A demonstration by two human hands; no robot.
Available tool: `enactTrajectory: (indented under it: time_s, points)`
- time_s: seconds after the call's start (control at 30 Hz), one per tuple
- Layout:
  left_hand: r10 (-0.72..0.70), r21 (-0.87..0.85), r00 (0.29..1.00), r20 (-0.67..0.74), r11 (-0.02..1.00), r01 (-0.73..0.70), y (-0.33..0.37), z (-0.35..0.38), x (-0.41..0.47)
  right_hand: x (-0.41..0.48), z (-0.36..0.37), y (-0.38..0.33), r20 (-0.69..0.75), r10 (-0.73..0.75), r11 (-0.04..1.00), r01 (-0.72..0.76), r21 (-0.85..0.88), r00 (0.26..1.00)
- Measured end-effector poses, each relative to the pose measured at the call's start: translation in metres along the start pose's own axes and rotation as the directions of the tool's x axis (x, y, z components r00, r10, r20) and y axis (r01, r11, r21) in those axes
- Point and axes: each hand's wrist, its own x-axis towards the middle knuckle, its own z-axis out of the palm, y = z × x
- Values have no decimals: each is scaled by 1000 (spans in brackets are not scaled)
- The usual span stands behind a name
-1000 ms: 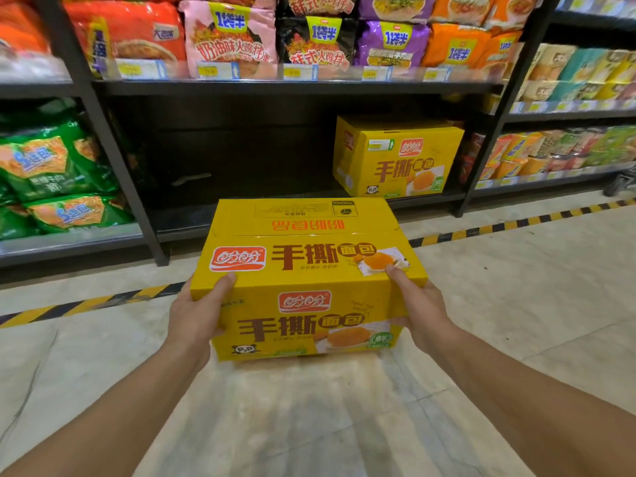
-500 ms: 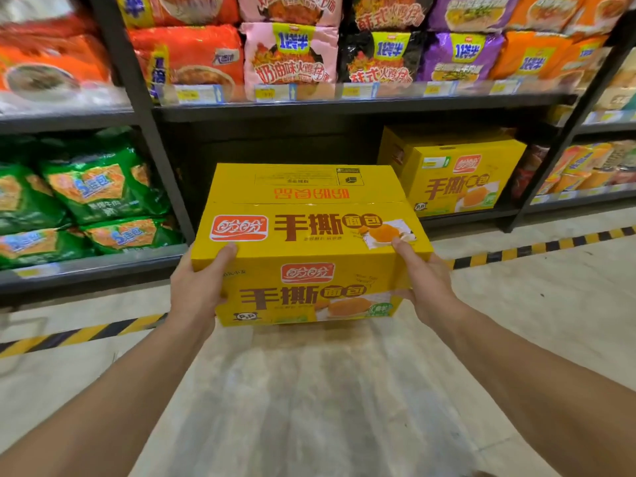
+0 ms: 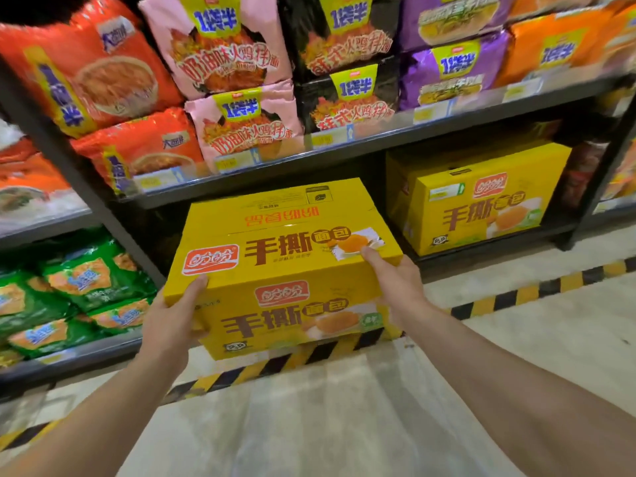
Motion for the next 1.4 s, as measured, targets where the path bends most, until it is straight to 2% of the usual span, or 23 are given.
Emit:
enactTrajectory:
  time_s: [0.27,0.5,0.73,0.8,0.9,0.97,1.1,1.4]
  points:
    - [34,-31,999,24,999,-33,-34,34,61,65,23,9,29,-35,997,36,-69,999]
    - [-6,-66,999,53,998,10,-61,52,90,100,34,18,-6,-23,991,22,-132,1000]
    - [78,4,996,42,997,-78,-61,65,115,112,46,22,25,-113,984,115,-134,993]
    - [175,90,984,37,980,-177,-72,67,112,113,44,34,58,-179,963,187,-192,982]
    - [358,288,931,77,886,-364,-102,66,106,114,36,55,112,-296,890,317,-327,948]
    - [364,348,929,69,864,-364,-122,65,108,116,29,71,133,-324,850,350,-394,937]
    - [317,330,945,77,886,-324,-143,69,113,126,26,99,123,-322,821,341,-458,939]
    - [353,374,935,35,863,-339,-147,82,140,158,41,110,98,-404,779,398,-484,909]
